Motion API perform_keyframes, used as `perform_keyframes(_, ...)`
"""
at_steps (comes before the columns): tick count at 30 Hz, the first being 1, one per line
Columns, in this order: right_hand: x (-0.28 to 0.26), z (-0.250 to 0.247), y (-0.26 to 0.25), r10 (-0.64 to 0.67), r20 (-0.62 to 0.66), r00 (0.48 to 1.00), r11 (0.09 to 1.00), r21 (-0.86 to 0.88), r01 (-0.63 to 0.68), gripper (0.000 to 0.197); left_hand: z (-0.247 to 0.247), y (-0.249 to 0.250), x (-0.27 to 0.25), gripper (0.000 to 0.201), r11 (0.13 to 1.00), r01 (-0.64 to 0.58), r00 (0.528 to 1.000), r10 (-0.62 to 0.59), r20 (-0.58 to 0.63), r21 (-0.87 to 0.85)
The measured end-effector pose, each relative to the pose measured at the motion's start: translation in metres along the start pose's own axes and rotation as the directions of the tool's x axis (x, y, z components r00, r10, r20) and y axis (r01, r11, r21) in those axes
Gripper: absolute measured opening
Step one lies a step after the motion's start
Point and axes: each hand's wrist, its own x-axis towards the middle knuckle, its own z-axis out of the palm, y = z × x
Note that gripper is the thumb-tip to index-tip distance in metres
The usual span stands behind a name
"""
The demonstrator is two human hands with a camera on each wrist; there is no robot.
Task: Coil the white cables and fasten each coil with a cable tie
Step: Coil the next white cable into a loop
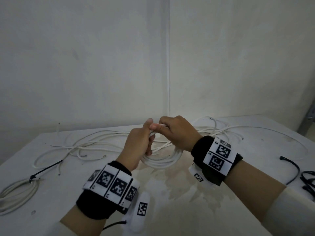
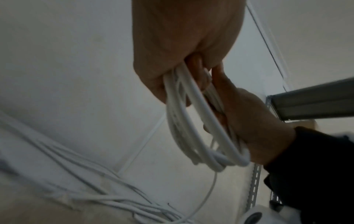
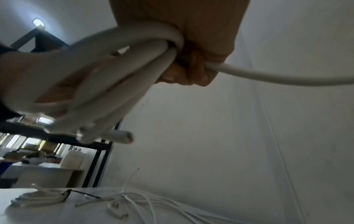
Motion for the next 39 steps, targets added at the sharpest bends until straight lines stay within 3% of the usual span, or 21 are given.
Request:
perform_keyframes(5, -0.003, 0.008, -0.003, 0.061, -0.156, 0.986, 0.994, 0.095, -0.047, 0.04, 0.011, -0.006, -0.003, 0.052, 0.991, -0.063, 0.981, 0.04, -0.188, -0.117)
perform_keyframes(12, -0.009, 0.01, -0.004, 0.206, -0.359, 0.91, 0.975, 0.153, -0.16, 0.06, 0.019, -0.003, -0.005, 0.048, 0.923, -0.125, 0.942, -0.004, -0.334, -0.365)
perform_keyframes(15, -0.006, 0.012, -0.007, 0.216, -0.38, 0.899, 0.971, 0.182, -0.156, 0.056, 0.023, -0.005, -0.007, 0.044, 0.871, -0.132, 0.947, -0.03, -0.319, -0.473)
perform_keyframes(18, -0.001, 0.009, -0.005, 0.186, -0.373, 0.909, 0.978, 0.162, -0.134, 0.048, 0.019, -0.01, -0.005, 0.042, 0.873, -0.075, 0.98, -0.025, -0.196, -0.482)
perform_keyframes(22, 0.0, 0.011, 0.0, 0.061, -0.302, 0.951, 0.998, 0.003, -0.063, 0.054, 0.0, 0.001, 0.004, 0.054, 0.981, 0.017, 0.999, -0.007, 0.051, -0.192)
perform_keyframes(24, -0.001, 0.015, -0.004, -0.074, -0.298, 0.952, 0.994, -0.095, 0.048, 0.058, -0.003, 0.008, 0.007, 0.06, 1.0, 0.01, 0.997, -0.01, 0.081, -0.004)
perform_keyframes(26, 0.0, 0.017, -0.007, -0.107, -0.262, 0.959, 0.99, -0.121, 0.078, 0.068, 0.001, 0.011, 0.005, 0.059, 0.995, -0.021, 0.999, 0.019, 0.029, 0.097)
perform_keyframes(28, 0.001, 0.019, -0.007, -0.072, -0.252, 0.965, 0.997, -0.047, 0.062, 0.066, 0.004, 0.008, 0.003, 0.056, 0.995, -0.045, 0.997, 0.051, -0.064, 0.084)
perform_keyframes(30, 0.001, 0.019, -0.01, -0.011, -0.268, 0.963, 0.997, 0.064, 0.029, 0.051, 0.005, 0.004, 0.001, 0.054, 0.999, -0.042, 0.989, 0.04, -0.146, -0.012)
perform_keyframes(33, -0.002, 0.018, -0.01, 0.104, -0.296, 0.949, 0.981, 0.19, -0.049, 0.047, 0.006, 0.0, 0.001, 0.049, 0.976, -0.012, 0.971, -0.041, -0.237, -0.217)
perform_keyframes(39, -0.004, 0.017, -0.011, 0.114, -0.311, 0.944, 0.969, 0.243, -0.037, 0.046, 0.012, -0.007, 0.001, 0.045, 0.933, -0.054, 0.972, -0.033, -0.233, -0.357)
